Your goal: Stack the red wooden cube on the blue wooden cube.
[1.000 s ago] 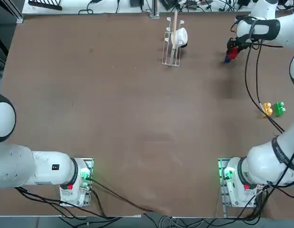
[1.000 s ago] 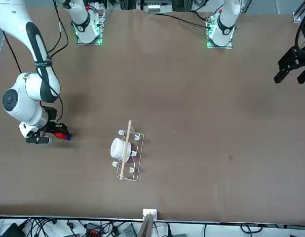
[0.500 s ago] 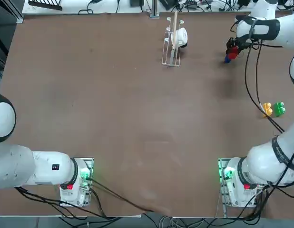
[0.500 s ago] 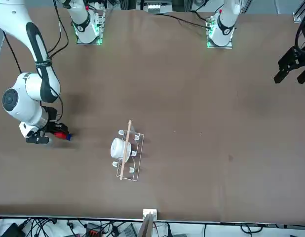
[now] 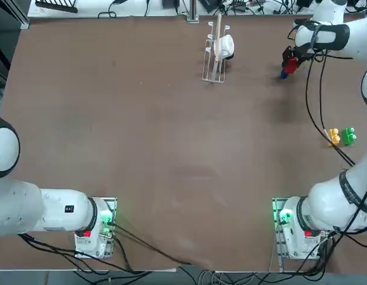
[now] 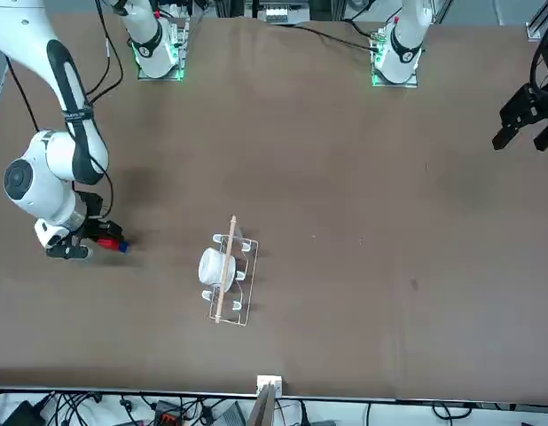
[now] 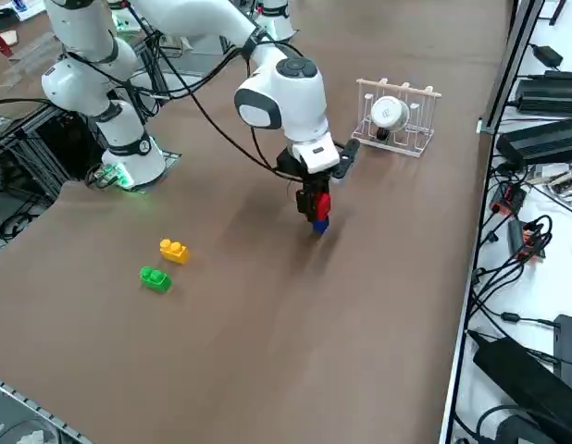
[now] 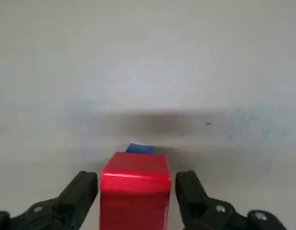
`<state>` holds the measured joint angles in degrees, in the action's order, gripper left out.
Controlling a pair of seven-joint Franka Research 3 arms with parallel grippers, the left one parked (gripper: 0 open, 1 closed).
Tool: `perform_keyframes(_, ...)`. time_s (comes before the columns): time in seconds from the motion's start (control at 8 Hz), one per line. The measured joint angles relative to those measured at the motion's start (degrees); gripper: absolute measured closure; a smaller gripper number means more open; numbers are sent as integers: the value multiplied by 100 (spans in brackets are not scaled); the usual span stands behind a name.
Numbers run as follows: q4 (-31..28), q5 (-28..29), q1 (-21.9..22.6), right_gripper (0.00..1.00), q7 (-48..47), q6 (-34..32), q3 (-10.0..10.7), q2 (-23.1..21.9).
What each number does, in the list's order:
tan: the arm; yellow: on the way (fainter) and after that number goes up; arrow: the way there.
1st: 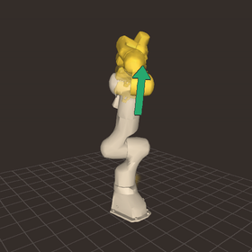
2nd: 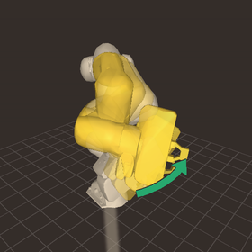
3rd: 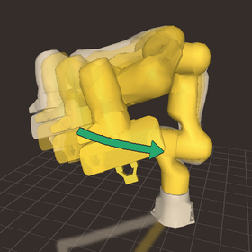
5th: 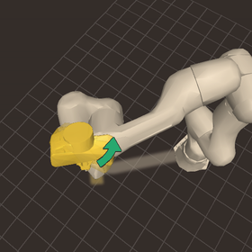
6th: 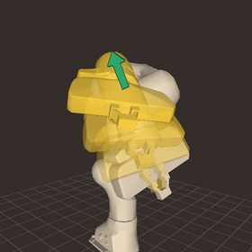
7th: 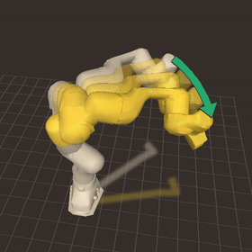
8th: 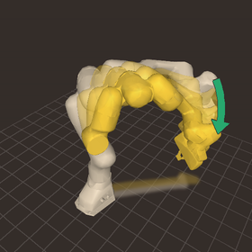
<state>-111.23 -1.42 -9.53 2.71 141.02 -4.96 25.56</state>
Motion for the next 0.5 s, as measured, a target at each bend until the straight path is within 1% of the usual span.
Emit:
perform_keyframes(0.25, 164, 0, 0, 0, 9, -104, 0, -80)
perform_keyframes(0.5, 217, 0, 0, 0, 11, -527, -1, -340)
